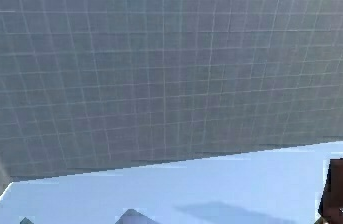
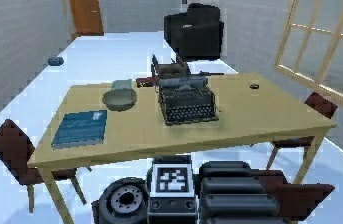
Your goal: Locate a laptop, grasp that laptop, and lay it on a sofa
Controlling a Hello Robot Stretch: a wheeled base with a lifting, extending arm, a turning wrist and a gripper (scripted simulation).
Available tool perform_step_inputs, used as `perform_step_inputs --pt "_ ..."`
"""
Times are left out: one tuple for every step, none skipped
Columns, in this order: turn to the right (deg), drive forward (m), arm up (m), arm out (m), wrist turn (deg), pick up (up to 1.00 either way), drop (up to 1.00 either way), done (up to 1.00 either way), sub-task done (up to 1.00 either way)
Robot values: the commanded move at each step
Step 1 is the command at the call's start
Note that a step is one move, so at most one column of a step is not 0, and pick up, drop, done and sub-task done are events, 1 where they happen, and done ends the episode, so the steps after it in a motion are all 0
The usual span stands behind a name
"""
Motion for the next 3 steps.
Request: perform_step_inputs --pt "0.0 0.35 0.00 0.00 0.0 0.00 0.00 0.00 0.00" --pt "36.0 0.00 0.00 0.00 0.0 0.00 0.00 0.00 0.00" --pt "0.0 1.00 0.00 0.00 0.0 0.00 0.00 0.00 0.00"
